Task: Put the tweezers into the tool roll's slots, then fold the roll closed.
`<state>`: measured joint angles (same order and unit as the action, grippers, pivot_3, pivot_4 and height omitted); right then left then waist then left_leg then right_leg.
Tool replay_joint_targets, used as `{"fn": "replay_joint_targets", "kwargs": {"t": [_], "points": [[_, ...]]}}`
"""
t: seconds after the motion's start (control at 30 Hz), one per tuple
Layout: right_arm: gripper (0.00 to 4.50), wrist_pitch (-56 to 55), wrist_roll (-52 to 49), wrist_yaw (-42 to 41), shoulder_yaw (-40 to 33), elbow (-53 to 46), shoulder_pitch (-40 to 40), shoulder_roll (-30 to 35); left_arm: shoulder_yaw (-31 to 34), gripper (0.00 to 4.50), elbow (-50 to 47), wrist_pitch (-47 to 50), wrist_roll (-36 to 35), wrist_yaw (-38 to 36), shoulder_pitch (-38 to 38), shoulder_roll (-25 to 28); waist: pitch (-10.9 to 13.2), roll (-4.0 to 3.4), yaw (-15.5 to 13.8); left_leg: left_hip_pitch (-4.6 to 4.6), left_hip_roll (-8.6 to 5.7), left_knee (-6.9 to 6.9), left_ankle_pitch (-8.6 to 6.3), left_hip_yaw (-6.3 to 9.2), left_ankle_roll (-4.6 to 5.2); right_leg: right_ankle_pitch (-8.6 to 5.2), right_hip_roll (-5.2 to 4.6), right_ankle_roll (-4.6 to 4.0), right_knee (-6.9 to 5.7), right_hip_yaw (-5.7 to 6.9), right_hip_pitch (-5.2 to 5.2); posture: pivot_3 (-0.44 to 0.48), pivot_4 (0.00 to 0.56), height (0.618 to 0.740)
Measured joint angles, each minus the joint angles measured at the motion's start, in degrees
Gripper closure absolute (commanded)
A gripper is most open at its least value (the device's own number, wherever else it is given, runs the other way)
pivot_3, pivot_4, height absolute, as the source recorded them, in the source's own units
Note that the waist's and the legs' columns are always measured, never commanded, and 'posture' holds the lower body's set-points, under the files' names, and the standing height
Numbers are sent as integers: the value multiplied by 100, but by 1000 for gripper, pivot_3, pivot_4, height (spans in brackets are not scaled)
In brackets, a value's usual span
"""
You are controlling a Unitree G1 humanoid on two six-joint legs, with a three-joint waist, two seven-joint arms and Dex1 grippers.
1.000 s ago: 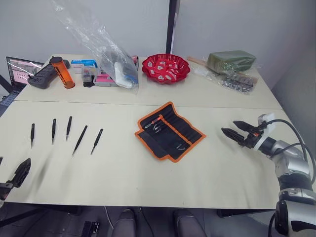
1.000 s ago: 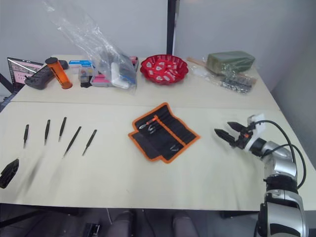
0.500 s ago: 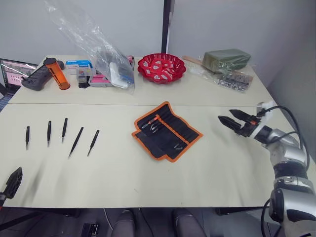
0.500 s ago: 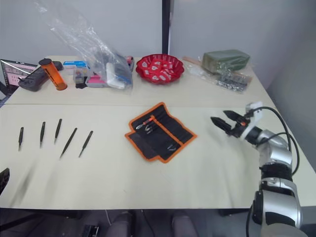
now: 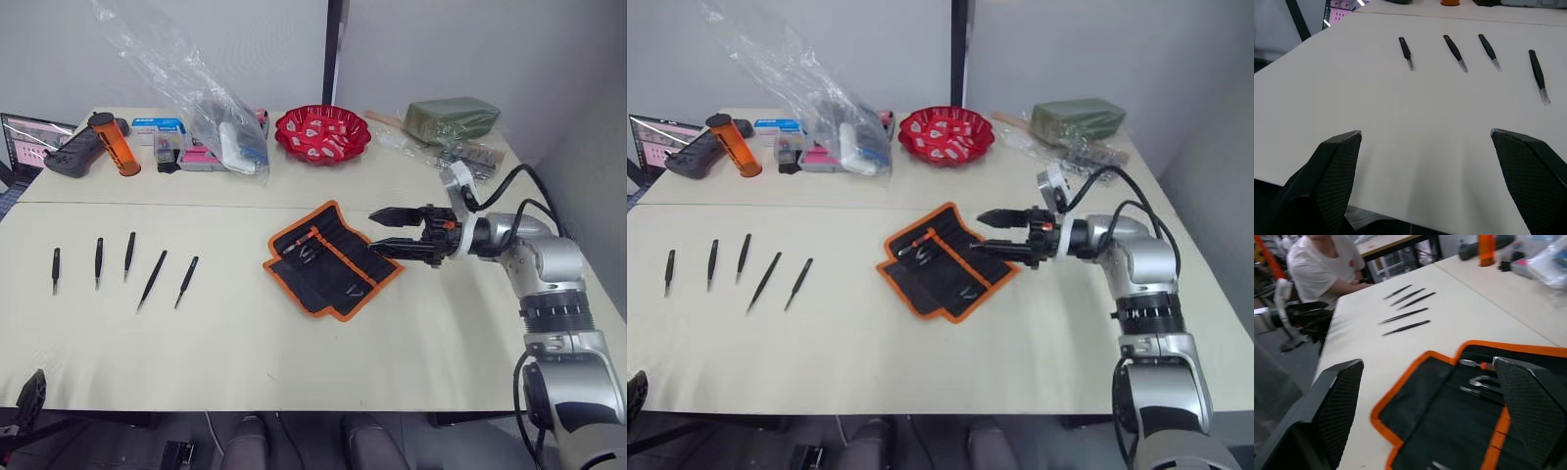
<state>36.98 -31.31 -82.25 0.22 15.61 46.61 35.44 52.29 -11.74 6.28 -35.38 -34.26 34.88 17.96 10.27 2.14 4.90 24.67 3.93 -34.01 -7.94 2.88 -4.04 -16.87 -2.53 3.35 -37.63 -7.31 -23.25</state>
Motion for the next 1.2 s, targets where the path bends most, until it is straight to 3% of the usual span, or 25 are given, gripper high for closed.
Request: {"fn": "replay_joint_targets", "kwargs": {"t": [0.13, 0.33, 0.67, 0.9, 1.0, 1.2], "points": [[16, 77, -89, -241, 67, -218, 144, 166, -123, 0, 5, 429, 33, 706, -467, 151, 0, 3, -75, -2, 0, -1, -1, 7, -2, -1, 2, -2, -4, 7, 0, 0, 150, 729], [16, 106, -156, -110, 130, -755, 77, 129, -415, 0, 238, 1237, 146, 1589, -1620, 938, -2, 7, -104, 1, 0, -5, 1, 7, 1, 24, 3, 41, -10, 9, 2, 0, 150, 729], [16, 101, -266, 495, 49, -1410, -435, 6, -1270, 0, 2808, 1506, 869, 1872, -3979, 2100, -1, 10, -117, 1, 0, -4, 6, 15, -3, 27, 7, 43, -31, 19, -1, 0, 150, 729], [16, 101, -383, 712, -57, -1566, -457, 31, -1890, 0, 4588, 951, 1439, 1673, -5196, 2355, -2, 10, -113, 0, -1, 0, 6, 20, -3, 33, 8, 34, -40, 22, -1, 0, 150, 729], [0, 98, -388, 773, -127, -1577, -468, 102, -1979, 782, 5056, 789, 1573, 1675, -5517, 2431, -2, 9, -121, -1, -2, 0, 6, 19, -3, 32, 7, 36, -41, 22, 1, 0, 150, 729], [0, 92, -387, 833, -171, -1618, -553, 175, -1998, 2800, 5498, 616, 1655, 1742, -5868, 2437, -2, 9, -212, -2, -3, -1, 7, 20, -5, 31, 7, 39, -41, 21, 4, 0, 150, 729]]}}
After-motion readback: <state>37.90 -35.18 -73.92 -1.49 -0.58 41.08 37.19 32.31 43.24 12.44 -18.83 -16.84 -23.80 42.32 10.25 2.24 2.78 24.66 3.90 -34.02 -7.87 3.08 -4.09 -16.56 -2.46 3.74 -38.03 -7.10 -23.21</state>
